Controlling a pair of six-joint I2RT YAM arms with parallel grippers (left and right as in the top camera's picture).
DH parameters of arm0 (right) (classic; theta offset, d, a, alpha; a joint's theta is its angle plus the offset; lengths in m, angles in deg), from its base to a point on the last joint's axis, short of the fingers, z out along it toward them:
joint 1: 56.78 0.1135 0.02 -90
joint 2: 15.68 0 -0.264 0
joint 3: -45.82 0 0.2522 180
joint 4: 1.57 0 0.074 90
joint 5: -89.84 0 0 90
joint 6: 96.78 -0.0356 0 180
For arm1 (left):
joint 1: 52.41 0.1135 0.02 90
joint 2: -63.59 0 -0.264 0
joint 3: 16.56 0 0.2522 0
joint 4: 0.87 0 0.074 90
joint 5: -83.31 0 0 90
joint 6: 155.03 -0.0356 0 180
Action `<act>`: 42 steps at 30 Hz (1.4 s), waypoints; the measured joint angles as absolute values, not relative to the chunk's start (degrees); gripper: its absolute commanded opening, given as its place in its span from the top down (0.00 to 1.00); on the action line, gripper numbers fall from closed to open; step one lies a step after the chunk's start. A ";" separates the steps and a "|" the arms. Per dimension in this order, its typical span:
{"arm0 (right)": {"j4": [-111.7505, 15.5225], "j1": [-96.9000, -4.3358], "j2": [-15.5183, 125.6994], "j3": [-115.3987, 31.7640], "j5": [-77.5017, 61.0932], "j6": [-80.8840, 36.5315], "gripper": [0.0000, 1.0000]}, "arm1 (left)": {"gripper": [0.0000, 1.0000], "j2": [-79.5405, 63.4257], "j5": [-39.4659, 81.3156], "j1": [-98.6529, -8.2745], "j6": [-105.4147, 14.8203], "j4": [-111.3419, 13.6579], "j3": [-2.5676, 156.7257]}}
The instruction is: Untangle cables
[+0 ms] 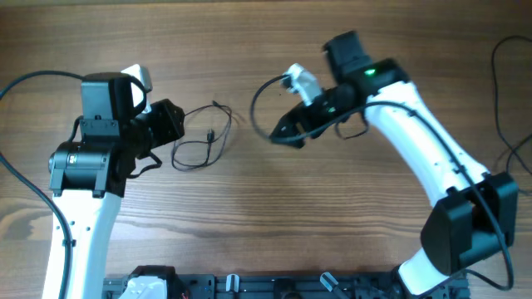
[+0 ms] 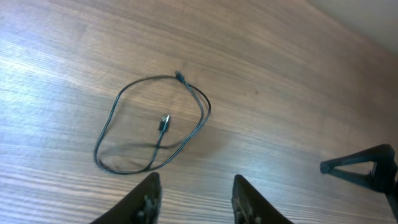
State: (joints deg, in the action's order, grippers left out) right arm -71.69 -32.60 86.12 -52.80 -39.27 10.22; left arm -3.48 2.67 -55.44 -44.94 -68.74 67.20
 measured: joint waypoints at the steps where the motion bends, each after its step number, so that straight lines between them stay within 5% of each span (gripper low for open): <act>1: -71.38 -29.82 86.12 -52.82 -37.53 9.98 0.01 | 0.64 -3.48 2.39 -55.44 -44.94 -69.09 67.20; 6: -65.13 -17.52 86.12 -52.73 -23.69 9.80 0.01 | 0.65 -3.48 -1.41 -55.44 -44.96 -71.10 67.20; 14: -49.20 -13.82 87.45 -52.63 -19.54 10.57 0.01 | 0.72 -0.42 -7.97 -45.91 -43.25 -72.59 67.27; 17: -41.94 -13.84 93.57 -52.54 -19.82 10.89 0.12 | 0.71 6.36 -6.53 -40.10 -43.01 -75.78 67.90; 27: -29.57 -13.80 104.39 -52.49 -14.86 -41.28 0.38 | 0.72 10.58 -5.72 -38.79 -42.79 -80.59 68.12; 37: -32.45 -12.29 107.08 -52.49 -14.66 -49.24 0.38 | 0.71 10.58 -5.72 -38.79 -42.79 -81.90 68.12; 40: -32.45 -12.29 107.08 -52.49 -14.64 -49.39 0.52 | 0.71 10.58 -5.72 -38.79 -42.79 -81.97 68.12; 42: -32.45 -12.29 107.10 -52.49 -14.31 -48.82 0.53 | 0.71 10.58 -5.72 -38.79 -42.79 -82.34 68.12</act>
